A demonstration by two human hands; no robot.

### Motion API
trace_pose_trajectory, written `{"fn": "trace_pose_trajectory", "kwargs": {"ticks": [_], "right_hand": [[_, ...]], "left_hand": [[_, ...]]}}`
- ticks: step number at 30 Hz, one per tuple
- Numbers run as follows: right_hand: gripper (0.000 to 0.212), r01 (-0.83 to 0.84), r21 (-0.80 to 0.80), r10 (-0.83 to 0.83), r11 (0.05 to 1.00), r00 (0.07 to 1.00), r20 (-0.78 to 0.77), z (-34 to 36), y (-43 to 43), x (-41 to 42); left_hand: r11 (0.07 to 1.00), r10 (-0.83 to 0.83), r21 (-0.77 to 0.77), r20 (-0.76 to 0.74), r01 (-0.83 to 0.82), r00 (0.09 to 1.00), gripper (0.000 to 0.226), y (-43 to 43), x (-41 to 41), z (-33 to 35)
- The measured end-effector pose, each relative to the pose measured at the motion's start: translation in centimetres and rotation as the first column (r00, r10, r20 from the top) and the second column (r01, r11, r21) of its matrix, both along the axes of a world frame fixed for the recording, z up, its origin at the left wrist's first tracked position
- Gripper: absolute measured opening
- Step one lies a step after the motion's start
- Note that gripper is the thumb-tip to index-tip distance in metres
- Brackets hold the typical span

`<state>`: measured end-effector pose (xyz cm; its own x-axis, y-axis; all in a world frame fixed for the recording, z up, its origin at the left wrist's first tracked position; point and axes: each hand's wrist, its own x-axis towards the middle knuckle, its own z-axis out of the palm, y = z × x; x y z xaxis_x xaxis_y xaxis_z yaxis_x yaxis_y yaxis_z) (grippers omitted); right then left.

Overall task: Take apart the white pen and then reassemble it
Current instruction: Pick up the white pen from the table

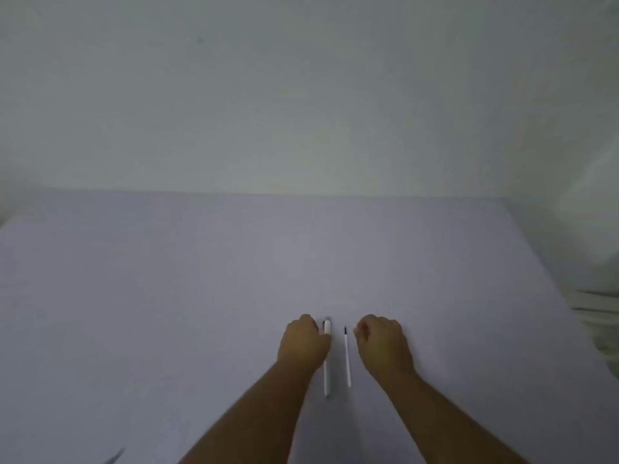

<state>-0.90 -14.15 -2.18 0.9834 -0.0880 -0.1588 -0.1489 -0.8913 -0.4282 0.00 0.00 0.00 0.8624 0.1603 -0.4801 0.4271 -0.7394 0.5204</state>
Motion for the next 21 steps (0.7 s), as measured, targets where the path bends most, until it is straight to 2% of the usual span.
{"fn": "trace_pose_trajectory", "kwargs": {"ticks": [5,9,13,17,21], "right_hand": [[0.021,0.034,0.083,-0.029,0.996,0.998,-0.060,-0.9,0.3,0.2],[0.020,0.012,0.139,-0.006,0.990,0.999,-0.046,-1.0,0.6,0.5],[0.024,0.092,0.249,-0.068,0.964,0.992,-0.102,0.1,1.7,0.9],[0.035,0.278,0.420,-0.185,0.864,0.951,-0.250,1.3,2.9,1.7],[0.030,0.333,0.481,-0.207,0.811,0.932,-0.296,2.3,3.2,2.4]], "left_hand": [[0.998,0.052,-0.025,-0.097,-0.054,0.994,0.029,-0.9,-0.8,-1.6],[0.996,0.083,-0.026,-0.069,-0.085,0.994,0.024,-0.5,-0.8,-1.7],[0.974,0.176,-0.147,0.006,-0.173,0.984,0.027,-0.2,-0.9,-0.9],[0.978,0.102,-0.192,0.099,-0.081,0.990,0.025,-0.5,-1.4,-0.3],[0.979,0.051,-0.203,0.109,-0.028,0.993,0.026,-0.5,-1.6,0.0]]}}
